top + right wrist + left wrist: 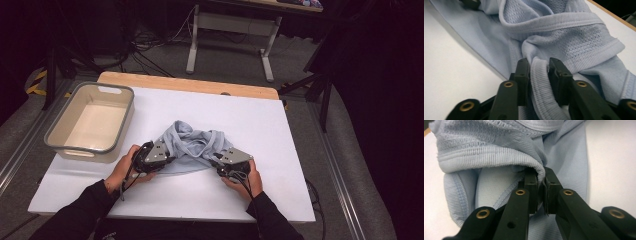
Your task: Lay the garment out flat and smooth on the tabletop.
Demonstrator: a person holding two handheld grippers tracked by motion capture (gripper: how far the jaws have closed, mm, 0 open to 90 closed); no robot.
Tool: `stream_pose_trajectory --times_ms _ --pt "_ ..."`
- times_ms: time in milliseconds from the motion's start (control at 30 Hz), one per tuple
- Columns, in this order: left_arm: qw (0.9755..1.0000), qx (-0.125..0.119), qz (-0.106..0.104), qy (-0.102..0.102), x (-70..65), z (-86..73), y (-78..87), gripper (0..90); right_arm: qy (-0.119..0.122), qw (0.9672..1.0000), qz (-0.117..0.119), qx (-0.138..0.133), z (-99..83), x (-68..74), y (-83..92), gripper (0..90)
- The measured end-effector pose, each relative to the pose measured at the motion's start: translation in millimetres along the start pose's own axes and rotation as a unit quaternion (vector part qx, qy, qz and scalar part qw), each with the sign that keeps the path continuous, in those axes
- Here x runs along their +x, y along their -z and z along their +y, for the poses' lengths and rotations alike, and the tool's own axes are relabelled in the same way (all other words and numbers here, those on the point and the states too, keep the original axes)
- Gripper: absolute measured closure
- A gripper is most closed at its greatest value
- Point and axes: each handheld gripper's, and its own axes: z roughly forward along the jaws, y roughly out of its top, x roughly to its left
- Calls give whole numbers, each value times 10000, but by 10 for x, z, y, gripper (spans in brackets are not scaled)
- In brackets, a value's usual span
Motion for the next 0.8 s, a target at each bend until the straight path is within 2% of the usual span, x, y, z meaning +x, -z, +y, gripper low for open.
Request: stream_pose_trajectory --times_ms 133,167,233,300,333,500,600,700,733,767,800 --pt "10000 0 -15 -11 -9 -4 -9 840 1 9998 0 -185 35 5 85 612" --pt "10000 -11 -25 4 -9 -5 -7 840 -6 9993 -10 -382 74 12 173 589" --pt "10000 -5 -31 19 -8 -6 -5 841 1 9983 -90 -570 116 13 264 578" --pt "10000 -13 -31 15 -6 -6 -5 841 -46 9978 -111 -658 130 4 309 570" --pt "10000 34 -37 -9 -15 -5 -5 841 -196 9966 -80 -801 145 -35 368 551" --pt "9999 57 -107 -35 -32 -4 -28 842 -354 9929 -140 -1128 199 -112 478 510" --pt "9998 84 -165 -90 -38 -3 -45 842 -425 9911 -234 -1243 248 -163 532 502" --pt "9997 102 -170 -114 -47 -1 -47 842 -600 9879 -342 -1387 306 -225 572 500" --pt "9997 102 -170 -114 -47 -1 -47 842 -600 9879 -342 -1387 306 -225 572 500" --pt "9997 113 -178 -95 -51 -2 -45 842 -738 9870 -534 -1321 356 -268 554 501" --pt "9997 114 -187 -97 -51 -2 -46 842 -793 9870 -620 -1251 373 -285 538 500"
